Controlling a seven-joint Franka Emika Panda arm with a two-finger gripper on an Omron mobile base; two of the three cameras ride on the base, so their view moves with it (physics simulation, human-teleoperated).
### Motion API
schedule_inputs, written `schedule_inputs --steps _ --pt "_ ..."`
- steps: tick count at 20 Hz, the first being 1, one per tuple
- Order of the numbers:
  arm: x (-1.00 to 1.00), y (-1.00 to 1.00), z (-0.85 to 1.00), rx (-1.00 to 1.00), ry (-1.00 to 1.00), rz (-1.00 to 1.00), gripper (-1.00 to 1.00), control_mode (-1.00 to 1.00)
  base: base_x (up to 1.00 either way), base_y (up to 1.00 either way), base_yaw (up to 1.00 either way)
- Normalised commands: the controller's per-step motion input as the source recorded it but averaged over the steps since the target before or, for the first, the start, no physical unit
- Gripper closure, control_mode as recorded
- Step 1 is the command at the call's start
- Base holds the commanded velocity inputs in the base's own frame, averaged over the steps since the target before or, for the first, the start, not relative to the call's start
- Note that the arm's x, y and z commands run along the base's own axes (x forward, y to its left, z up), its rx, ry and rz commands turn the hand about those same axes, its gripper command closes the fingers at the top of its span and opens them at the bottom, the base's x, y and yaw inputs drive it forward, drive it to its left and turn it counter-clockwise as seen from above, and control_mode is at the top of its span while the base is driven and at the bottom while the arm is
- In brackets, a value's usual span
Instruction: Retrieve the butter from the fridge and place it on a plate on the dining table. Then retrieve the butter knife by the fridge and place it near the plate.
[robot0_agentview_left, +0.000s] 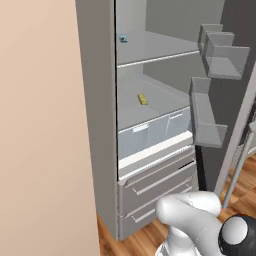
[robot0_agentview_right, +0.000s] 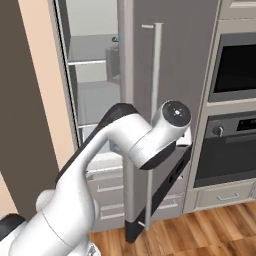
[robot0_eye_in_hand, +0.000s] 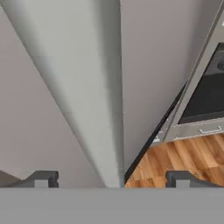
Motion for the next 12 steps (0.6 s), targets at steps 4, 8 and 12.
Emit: schedule_inputs --steps 4,8,12 --pt "-1.0 -0.41 0.11 -0.15 0.0 -0.18 -1.0 -1.0 0.0 0.0 0.0" --pt "-1.0 -0.06 0.48 -0.22 -0.04 -0.12 -1.0 -1.0 0.0 0.0 0.0" --pt "-0.49 0.57 0.38 -0.47 0.04 -0.17 -1.0 -1.0 0.0 0.0 0.0"
